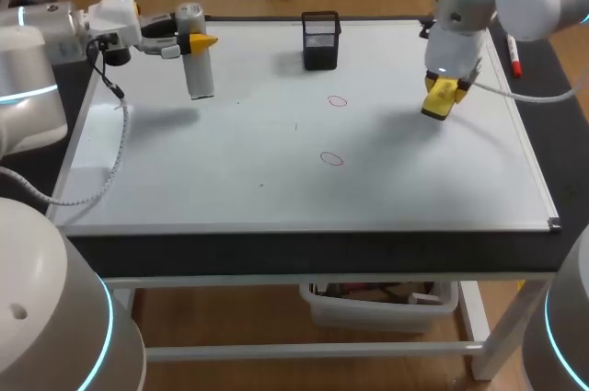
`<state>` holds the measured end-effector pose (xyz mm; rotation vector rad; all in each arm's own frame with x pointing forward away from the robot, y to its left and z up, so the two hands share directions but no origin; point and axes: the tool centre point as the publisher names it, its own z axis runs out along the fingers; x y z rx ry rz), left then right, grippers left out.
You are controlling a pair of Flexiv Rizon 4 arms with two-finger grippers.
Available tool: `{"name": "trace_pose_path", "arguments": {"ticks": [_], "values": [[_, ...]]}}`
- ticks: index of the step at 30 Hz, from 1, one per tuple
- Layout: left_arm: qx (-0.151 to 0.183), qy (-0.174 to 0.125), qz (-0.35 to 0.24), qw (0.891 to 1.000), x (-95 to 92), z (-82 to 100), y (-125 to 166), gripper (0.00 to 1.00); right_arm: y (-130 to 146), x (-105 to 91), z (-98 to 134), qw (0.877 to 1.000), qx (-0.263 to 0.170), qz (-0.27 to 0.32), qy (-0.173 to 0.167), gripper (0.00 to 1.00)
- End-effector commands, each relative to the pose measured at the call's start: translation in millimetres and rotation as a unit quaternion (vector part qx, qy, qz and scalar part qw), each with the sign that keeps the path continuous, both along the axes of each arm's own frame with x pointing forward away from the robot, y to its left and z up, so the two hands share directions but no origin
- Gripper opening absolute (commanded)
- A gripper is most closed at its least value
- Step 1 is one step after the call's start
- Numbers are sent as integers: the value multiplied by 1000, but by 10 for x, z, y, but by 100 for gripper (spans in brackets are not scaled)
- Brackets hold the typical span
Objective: Pick up the inspection probe, press it on each red-marked spot on the whiteboard one by one, put down the probe, pick up the eraser, and wipe off all the red marks.
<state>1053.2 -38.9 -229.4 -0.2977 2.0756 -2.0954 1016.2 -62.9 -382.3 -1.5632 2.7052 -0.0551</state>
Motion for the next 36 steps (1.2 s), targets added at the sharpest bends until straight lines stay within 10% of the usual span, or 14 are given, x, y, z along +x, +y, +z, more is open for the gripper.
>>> {"name": "trace_pose_path", "arguments": {"ticks": [1, 17, 36], "values": [[0, -1, 6, 1000, -26, 20, -12, 0, 339, 7, -39, 999, -13, 30, 9, 0], [0, -1, 6, 1000, -26, 20, -12, 0, 1620, 78, -120, 977, -16, 212, 12, 0], [0, -1, 6, 1000, -26, 20, -12, 0, 2128, 462, -349, 958, 8, 286, 21, 0]]}}
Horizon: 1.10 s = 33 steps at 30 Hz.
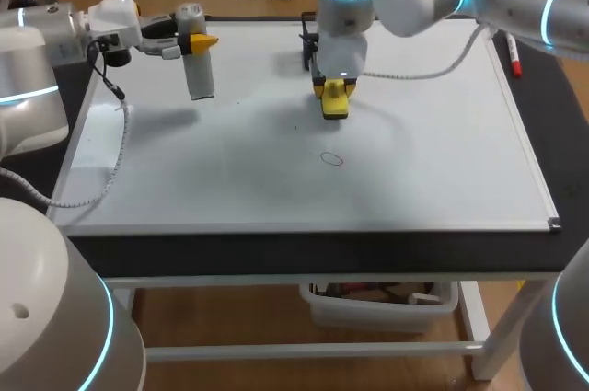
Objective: Pick up the inspection probe, press it on each red-marked spot on the whiteboard one by one, put down the probe, pick up the eraser, and wipe off all the red marks.
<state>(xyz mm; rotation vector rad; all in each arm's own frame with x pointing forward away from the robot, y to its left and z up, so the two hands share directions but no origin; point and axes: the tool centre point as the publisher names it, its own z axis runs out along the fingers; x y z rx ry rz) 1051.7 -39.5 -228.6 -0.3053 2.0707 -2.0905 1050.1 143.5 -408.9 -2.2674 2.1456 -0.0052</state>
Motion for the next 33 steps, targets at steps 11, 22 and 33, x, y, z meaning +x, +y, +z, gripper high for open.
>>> {"name": "trace_pose_path", "arguments": {"ticks": [11, 22, 33], "values": [[0, -1, 2, 1000, -11, 11, -7, 0, 35, 99, -204, 1000, -12, 1, 20, 0], [0, -1, 2, 1000, -11, 11, -7, 0, -124, 89, -282, 999, -20, -16, 26, 0], [0, -1, 2, 1000, -11, 11, -7, 0, -471, 63, -322, 998, -32, -45, 28, 0]]}}
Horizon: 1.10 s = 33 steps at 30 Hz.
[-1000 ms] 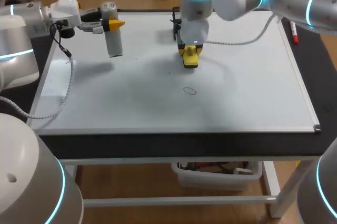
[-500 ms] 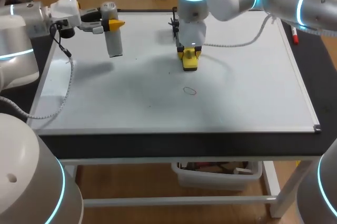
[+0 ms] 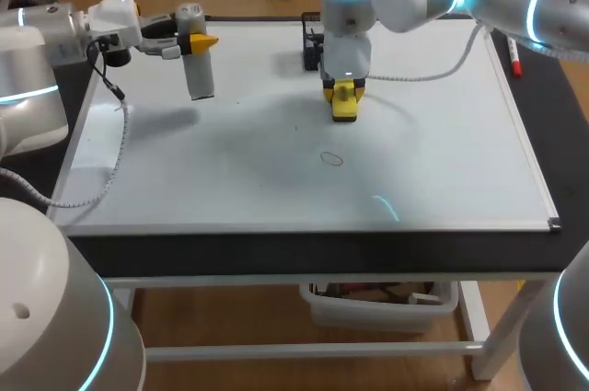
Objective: Pick up the inspection probe, press it on each red-marked spot on the whiteboard one by one, put down the probe, pick up the eraser, and wipe off all the red marks.
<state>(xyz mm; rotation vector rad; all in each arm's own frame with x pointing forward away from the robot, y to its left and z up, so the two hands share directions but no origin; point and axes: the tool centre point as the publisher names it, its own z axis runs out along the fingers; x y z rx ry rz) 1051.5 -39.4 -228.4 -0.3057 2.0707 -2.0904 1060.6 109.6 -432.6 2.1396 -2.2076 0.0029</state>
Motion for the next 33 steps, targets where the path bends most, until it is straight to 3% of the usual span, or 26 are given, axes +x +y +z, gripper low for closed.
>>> {"name": "trace_pose_path", "arguments": {"ticks": [1, 12, 22, 33], "values": [[0, -1, 2, 1000, -9, 9, -8, 0, -168, -45, -91, 1000, -2, -5, -2, 0], [0, -1, 2, 1000, -9, 9, -8, 0, -446, -55, -48, 999, -5, -33, -5, 0], [0, -1, 2, 1000, -9, 9, -8, 0, -714, -80, 286, 998, 19, -49, -21, 0], [0, -1, 2, 1000, -9, 9, -8, 0, -1217, -178, 439, 996, -5, -78, -31, 0]]}}
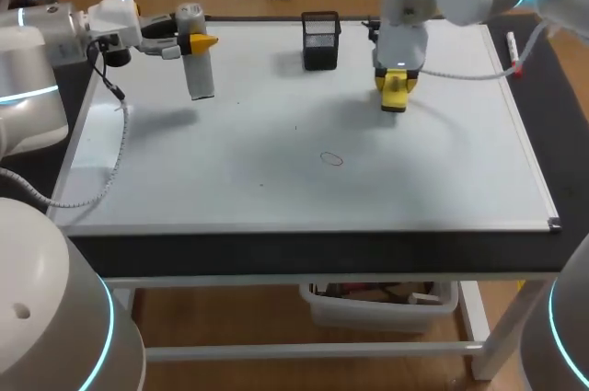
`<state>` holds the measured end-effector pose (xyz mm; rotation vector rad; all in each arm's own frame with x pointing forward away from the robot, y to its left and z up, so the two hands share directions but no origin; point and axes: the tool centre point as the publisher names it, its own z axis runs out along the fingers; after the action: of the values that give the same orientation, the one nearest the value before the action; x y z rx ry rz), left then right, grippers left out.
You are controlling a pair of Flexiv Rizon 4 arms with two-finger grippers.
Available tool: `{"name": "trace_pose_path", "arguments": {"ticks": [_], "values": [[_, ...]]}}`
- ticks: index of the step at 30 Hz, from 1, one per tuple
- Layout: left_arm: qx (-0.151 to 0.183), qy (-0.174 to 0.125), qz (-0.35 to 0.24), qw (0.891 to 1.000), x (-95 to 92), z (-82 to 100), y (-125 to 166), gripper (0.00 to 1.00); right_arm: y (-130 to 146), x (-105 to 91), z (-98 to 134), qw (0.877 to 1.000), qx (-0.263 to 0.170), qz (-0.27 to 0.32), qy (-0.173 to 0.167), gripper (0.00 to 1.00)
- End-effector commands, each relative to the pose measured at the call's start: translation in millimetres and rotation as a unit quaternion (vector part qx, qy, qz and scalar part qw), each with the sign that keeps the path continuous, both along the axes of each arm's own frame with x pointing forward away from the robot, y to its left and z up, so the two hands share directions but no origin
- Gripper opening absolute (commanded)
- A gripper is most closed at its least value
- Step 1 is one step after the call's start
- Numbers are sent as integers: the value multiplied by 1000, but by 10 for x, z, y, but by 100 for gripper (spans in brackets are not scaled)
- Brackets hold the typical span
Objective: Pick up the inspection probe, press it on each red-marked spot on the whiteboard one by one, put down the probe, pick up the eraser, and wipe off all the red marks.
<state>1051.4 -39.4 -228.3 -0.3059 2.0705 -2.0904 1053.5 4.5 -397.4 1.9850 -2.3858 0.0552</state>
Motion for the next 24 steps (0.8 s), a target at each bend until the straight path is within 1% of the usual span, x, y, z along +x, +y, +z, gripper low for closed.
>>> {"name": "trace_pose_path", "arguments": {"ticks": [1, 10, 16, 24], "values": [[0, -1, 2, 1000, -8, 9, -8, 0, -210, -115, 82, 1000, -5, -6, -7, 0], [0, -1, 2, 1000, -8, 9, -8, 0, -467, -192, 62, 999, -13, -30, 1, 0], [0, -1, 2, 1000, -8, 9, -8, 0, -541, -245, 92, 999, -14, -50, 3, 0], [0, -1, 2, 1000, -8, 9, -8, 0, -541, -245, 92, 999, -14, -50, 3, 0]]}}
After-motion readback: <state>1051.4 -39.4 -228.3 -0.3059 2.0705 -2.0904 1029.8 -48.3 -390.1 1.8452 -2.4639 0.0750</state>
